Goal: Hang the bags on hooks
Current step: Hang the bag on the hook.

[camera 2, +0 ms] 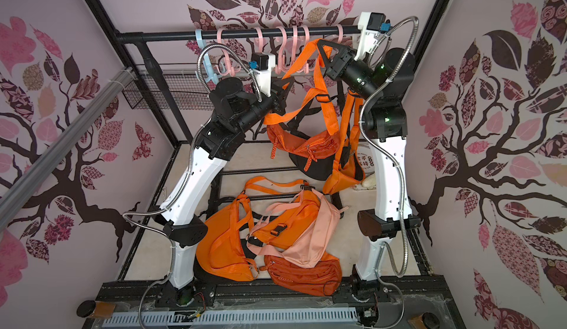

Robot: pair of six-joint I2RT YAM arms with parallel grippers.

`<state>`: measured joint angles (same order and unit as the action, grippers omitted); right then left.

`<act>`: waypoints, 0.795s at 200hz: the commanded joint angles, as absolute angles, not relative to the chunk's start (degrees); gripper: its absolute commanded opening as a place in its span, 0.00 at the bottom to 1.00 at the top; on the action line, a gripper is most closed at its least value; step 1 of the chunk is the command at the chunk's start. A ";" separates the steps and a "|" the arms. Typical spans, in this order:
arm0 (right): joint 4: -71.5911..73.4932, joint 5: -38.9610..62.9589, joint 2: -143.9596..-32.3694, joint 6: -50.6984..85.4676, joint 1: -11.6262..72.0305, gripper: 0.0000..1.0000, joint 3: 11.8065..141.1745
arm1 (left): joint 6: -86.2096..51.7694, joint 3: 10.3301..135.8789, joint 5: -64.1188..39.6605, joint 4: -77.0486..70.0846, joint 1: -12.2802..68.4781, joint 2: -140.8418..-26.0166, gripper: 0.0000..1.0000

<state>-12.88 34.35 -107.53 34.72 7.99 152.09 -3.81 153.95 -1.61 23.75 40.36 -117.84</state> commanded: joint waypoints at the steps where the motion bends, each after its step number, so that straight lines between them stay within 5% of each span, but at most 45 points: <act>1: -10.62 32.94 -108.89 34.93 6.68 0.00 152.15 | -5.22 153.29 -1.28 24.60 39.74 -118.92 0.00; 100: 2.51 30.51 -91.96 33.86 6.70 0.00 115.88 | -7.73 149.83 -4.85 26.38 39.89 -120.10 0.00; 159: 3.65 16.28 -81.63 35.76 6.72 0.00 99.83 | -8.13 150.78 -5.67 26.06 42.45 -122.77 0.00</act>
